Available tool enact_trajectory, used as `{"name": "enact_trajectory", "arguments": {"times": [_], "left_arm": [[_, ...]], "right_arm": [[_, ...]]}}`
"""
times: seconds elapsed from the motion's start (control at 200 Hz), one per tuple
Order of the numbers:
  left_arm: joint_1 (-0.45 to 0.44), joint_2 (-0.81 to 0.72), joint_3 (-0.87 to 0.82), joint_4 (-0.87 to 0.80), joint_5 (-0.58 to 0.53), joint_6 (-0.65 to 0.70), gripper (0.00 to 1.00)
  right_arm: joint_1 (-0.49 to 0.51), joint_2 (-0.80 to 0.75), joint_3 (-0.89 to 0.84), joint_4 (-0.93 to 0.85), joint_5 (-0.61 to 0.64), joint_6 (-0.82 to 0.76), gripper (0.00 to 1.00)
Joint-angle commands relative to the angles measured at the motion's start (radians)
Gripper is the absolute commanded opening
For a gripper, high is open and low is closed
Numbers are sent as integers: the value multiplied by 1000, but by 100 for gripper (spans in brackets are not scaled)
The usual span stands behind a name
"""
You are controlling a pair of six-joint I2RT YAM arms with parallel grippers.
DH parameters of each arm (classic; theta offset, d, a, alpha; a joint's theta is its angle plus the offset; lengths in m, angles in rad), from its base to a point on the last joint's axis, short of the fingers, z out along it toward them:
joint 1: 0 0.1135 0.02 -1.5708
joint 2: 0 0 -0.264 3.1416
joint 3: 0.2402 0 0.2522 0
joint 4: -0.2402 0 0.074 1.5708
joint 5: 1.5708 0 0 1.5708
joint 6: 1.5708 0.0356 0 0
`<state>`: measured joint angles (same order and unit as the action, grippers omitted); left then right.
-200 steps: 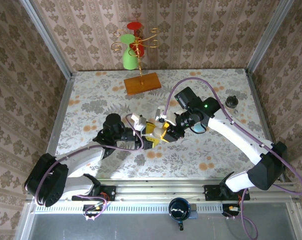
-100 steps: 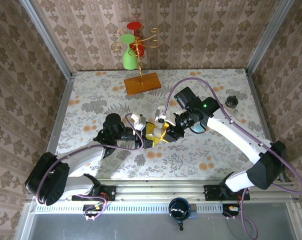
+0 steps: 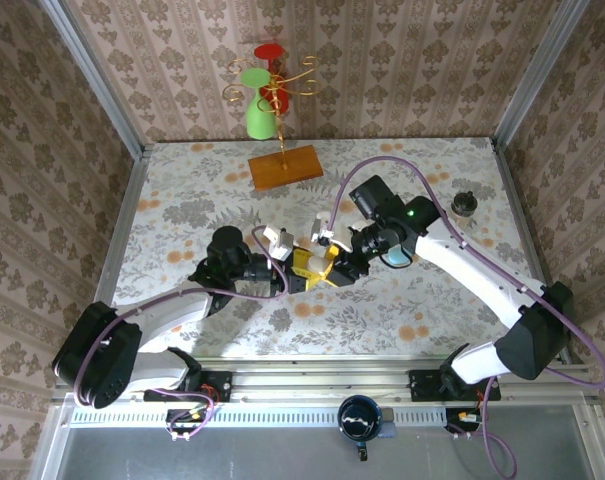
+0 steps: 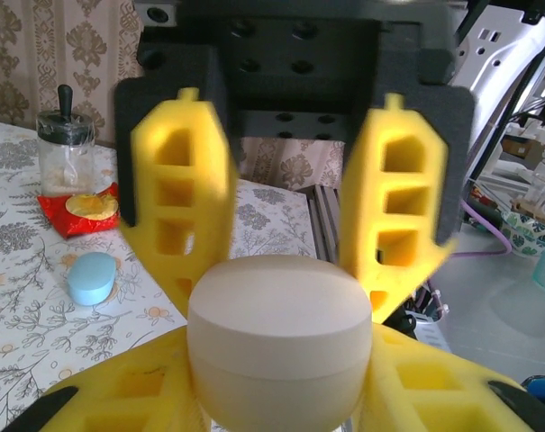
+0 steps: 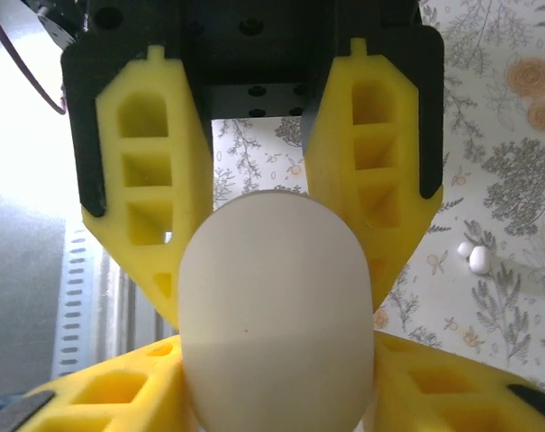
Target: Insert wireless bluetooth earbuds into charging case
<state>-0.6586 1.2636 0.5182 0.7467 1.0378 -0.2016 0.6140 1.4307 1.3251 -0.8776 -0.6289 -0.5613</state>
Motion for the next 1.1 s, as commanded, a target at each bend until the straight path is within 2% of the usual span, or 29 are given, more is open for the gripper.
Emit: {"name": "enact_trajectory", "arguments": {"times": [0.0,0.175,0.375,0.735,0.99,1.095], "left_arm": [[2,-7,16,43,40,47,29],[6,-12,4,52,50,69,29],[12,-5,2,46,48,65,29],[25,36,-3,131,73,8,27],[27,34,-13,179,76,-17,27],[31,36,-15,180,62,-21,27]], "right_arm": [[-23,-32,-41,111,21,98,54],[-67,-31,-43,151,34,176,56],[-110,-32,-48,158,-26,203,56],[-149,-90,-79,217,-58,266,57],[-158,-88,-82,267,-13,317,57],[-158,-90,-84,270,-37,310,57]]}}
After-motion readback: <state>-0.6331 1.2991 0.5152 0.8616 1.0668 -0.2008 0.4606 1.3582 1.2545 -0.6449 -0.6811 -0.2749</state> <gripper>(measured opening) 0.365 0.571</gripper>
